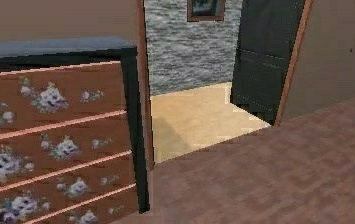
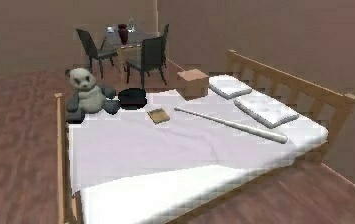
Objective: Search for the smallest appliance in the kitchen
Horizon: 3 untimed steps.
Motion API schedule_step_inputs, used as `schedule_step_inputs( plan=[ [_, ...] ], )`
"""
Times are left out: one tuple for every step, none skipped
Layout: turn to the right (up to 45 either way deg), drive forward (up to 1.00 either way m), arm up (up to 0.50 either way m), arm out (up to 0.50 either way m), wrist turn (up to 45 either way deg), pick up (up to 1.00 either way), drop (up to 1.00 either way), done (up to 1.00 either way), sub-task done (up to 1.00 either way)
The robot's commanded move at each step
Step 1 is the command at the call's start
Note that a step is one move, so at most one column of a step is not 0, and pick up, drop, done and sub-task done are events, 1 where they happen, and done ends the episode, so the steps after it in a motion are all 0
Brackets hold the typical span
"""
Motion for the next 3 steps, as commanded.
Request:
schedule_step_inputs(
  plan=[
    [0.0,0.4,0.0,0.0,0.0,0.0,0.0,0.0,0.0],
    [9.0,0.0,0.0,0.0,0.0,0.0,0.0,0.0,0.0],
    [0.0,1.0,0.0,0.0,0.0,0.0,0.0,0.0,0.0]
  ],
)
